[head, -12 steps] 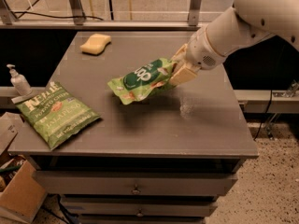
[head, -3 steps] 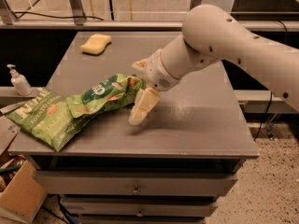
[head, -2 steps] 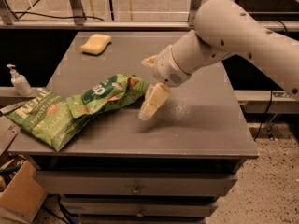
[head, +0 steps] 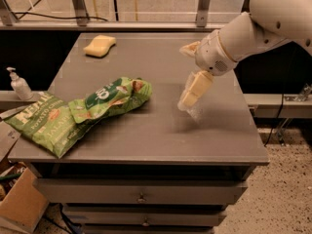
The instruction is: Move green rice chip bag near green jalapeno chip bag
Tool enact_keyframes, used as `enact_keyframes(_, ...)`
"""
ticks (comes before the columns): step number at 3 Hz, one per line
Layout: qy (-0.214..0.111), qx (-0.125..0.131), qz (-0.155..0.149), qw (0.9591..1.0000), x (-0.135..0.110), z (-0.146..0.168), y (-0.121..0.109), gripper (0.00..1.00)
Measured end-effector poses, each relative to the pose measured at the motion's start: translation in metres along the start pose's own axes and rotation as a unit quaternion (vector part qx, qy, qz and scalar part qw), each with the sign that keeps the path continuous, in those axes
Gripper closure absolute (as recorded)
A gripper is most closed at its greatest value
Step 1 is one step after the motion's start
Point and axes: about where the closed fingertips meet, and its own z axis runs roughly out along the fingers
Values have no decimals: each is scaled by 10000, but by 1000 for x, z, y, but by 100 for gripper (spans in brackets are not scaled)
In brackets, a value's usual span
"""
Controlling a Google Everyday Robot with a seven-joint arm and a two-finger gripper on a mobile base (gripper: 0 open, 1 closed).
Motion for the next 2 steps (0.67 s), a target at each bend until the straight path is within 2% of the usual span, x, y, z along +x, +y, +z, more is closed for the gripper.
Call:
enact_keyframes(1,-70,197,111,9997,22,-44,-11,0)
enact_keyframes(2,-70,196,111,9997,22,-44,-11,0)
